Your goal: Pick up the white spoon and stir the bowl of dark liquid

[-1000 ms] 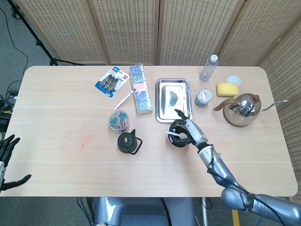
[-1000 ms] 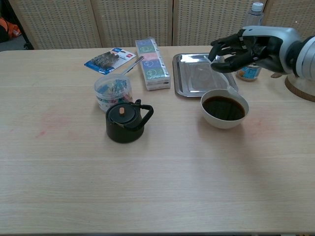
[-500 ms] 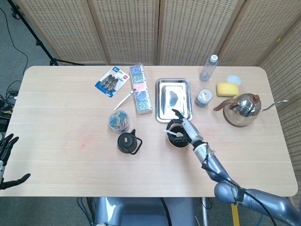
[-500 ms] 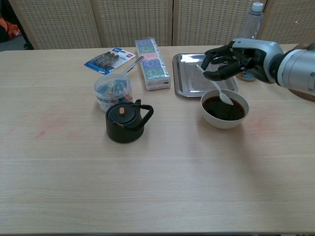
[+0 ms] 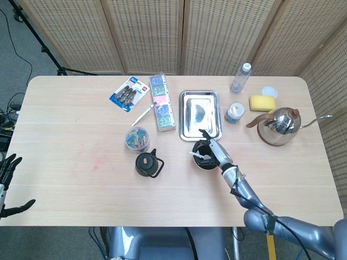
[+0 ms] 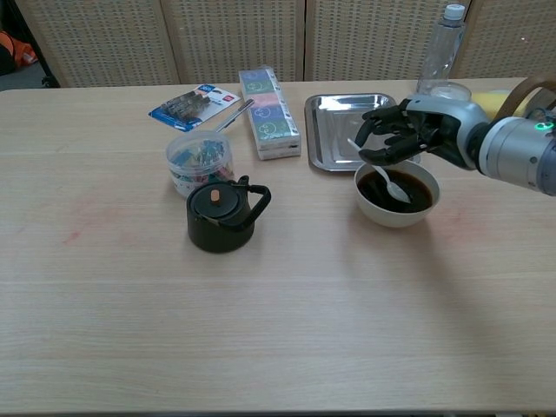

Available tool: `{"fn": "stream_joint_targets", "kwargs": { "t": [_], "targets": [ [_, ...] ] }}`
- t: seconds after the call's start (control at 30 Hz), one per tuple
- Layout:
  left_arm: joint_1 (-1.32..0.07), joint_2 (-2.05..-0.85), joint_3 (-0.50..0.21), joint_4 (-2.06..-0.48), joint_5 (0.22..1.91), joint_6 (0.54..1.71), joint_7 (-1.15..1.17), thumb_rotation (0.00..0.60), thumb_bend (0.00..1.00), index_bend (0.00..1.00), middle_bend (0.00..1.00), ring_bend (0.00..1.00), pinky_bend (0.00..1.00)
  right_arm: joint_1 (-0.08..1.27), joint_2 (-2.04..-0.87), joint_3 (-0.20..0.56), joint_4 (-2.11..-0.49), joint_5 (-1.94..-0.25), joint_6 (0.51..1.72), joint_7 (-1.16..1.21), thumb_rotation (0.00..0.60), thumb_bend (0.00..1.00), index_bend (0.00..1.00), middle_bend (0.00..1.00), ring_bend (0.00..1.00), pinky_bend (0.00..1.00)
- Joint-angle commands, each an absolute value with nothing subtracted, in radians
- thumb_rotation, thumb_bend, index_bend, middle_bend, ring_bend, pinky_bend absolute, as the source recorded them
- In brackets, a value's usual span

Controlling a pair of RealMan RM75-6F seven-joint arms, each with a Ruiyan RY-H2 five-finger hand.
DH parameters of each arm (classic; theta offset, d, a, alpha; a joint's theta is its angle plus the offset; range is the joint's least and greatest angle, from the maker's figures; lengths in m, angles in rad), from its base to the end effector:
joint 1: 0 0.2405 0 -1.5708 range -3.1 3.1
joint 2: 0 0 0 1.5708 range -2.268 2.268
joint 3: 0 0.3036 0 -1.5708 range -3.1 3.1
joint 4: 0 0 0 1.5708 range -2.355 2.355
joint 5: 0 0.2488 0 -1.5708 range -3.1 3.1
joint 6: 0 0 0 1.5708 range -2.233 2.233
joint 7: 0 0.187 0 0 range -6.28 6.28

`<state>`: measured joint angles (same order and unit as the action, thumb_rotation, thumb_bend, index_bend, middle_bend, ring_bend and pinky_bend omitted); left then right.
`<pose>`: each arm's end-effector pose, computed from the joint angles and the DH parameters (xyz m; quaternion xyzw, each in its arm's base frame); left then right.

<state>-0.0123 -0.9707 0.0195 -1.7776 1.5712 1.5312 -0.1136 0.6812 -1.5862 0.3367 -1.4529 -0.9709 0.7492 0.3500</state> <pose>-0.3484 0.1862 0.1723 -0.5767 -0.4402 -0.4101 0.5526 -0.1823 -0.4348 -0.0848 0.4948 -0.6984 0.4581 0.2401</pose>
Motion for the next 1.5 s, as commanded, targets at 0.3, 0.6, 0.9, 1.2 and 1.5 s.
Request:
{"fn": "stream_joint_targets", "kwargs": {
  "t": [0.3, 0.6, 0.9, 1.2, 1.5],
  "targets": [
    [-0.017, -0.969, 0.015, -1.780, 1.558, 1.520, -0.114, 0.600, 0.00, 0.00, 0.00, 0.00, 0.00, 0.706, -1.641, 0.348, -1.350, -0.974, 0.701, 0.398, 0.600, 0.47, 0.57, 0.00, 0.00, 0.00],
    [-0.014, -0.967, 0.013, -1.779, 1.553, 1.525, -0.120, 0.600, 0.00, 0.00, 0.00, 0.00, 0.00, 0.716, -1.644, 0.364, -1.294, -0.981, 0.689, 0.415, 0.600, 0.47, 0.57, 0.00, 0.00, 0.00],
    [-0.016, -0.972, 0.014, -1.780, 1.554, 1.521, -0.109, 0.600, 0.00, 0.00, 0.00, 0.00, 0.00, 0.667, -1.577, 0.351, -1.326, -1.021, 0.710, 0.444, 0.600, 0.47, 0.57, 0.00, 0.00, 0.00],
    [-0.026, -0.977, 0.011, -1.786, 1.548, 1.503, -0.087, 0.600, 0.00, 0.00, 0.00, 0.00, 0.00, 0.613, -1.524, 0.312, -1.399, -1.092, 0.736, 0.483, 0.600, 0.47, 0.57, 0.00, 0.00, 0.00],
    [-0.025, -0.973, 0.010, -1.785, 1.544, 1.505, -0.100, 0.600, 0.00, 0.00, 0.00, 0.00, 0.00, 0.641, -1.575, 0.321, -1.386, -1.086, 0.732, 0.479, 0.600, 0.47, 0.57, 0.00, 0.00, 0.00]
  ]
}}
